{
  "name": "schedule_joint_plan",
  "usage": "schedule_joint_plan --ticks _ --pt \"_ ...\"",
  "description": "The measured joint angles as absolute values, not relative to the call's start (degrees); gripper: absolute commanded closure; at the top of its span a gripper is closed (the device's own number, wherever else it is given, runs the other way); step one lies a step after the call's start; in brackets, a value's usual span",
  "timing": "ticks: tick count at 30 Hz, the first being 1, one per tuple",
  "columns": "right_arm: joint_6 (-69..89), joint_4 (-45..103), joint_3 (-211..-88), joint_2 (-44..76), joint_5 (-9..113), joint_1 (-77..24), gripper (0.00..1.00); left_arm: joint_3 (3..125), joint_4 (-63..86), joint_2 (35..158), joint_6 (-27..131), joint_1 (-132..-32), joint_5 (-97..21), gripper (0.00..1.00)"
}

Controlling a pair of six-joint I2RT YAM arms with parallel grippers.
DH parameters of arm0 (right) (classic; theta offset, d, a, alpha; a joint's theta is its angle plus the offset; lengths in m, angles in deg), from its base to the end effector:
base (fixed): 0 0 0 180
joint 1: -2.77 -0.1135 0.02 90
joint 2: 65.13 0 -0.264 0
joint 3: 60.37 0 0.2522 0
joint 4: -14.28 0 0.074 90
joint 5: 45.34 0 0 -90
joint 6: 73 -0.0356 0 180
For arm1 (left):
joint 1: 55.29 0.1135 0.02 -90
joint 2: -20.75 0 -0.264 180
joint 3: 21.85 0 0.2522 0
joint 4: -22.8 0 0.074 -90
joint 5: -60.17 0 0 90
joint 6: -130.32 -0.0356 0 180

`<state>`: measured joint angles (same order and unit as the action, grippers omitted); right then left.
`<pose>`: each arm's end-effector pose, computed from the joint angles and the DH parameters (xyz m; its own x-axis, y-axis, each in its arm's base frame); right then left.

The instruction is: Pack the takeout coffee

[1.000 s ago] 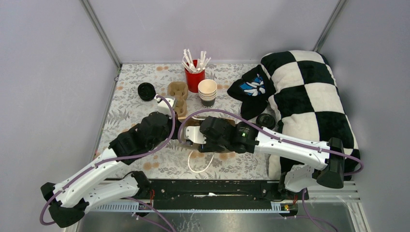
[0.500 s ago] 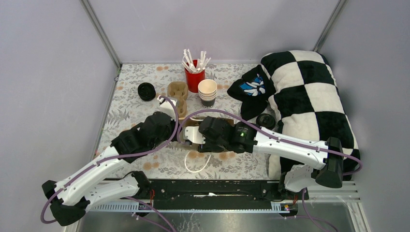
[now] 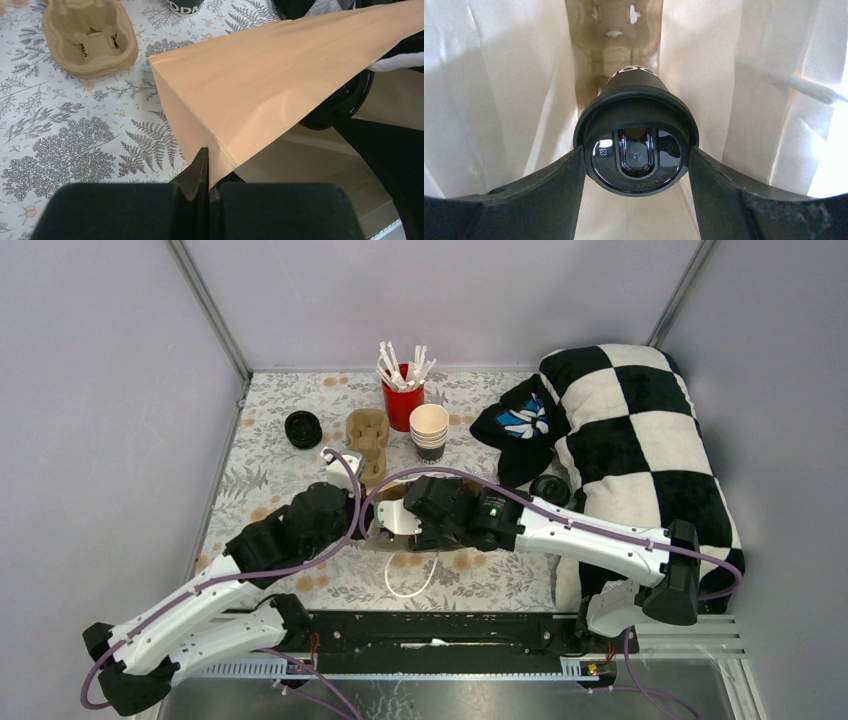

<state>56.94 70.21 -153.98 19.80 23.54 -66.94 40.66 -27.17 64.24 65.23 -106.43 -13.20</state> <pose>0.1226 0.2945 0.3358 0.3120 -0.8830 -0.3506 -0.7693 -0.0183 -0.6386 0.1081 -0.1179 0.3218 -0.5421 0.0295 -0.8398 0.4011 0.8873 -0.2277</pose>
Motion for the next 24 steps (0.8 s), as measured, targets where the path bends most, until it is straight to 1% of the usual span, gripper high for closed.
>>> schedule_joint_plan --ticks 5,9,12,19,24 --pt "57.71 70.54 -153.90 20.76 21.07 -66.92 0.75 40.47 -26.58 64.39 65.09 -106.91 -13.31 0.99" --pt "57.71 69.31 -152.02 20.98 19.30 -66.83 0.76 40.53 -25.60 65.48 64.31 -107.19 -13.88 0.90" --pt "57.40 69.03 -150.49 21.24 18.64 -66.61 0.76 40.77 -25.27 66.23 64.05 -107.32 -14.89 0.86" --pt "54.74 65.38 -146.57 20.67 18.82 -65.52 0.77 41.32 -25.31 68.02 64.11 -107.41 -16.79 0.84" --pt "53.19 60.86 -140.63 17.00 18.23 -65.23 0.77 41.32 -25.31 68.06 64.11 -107.41 -18.06 0.84"
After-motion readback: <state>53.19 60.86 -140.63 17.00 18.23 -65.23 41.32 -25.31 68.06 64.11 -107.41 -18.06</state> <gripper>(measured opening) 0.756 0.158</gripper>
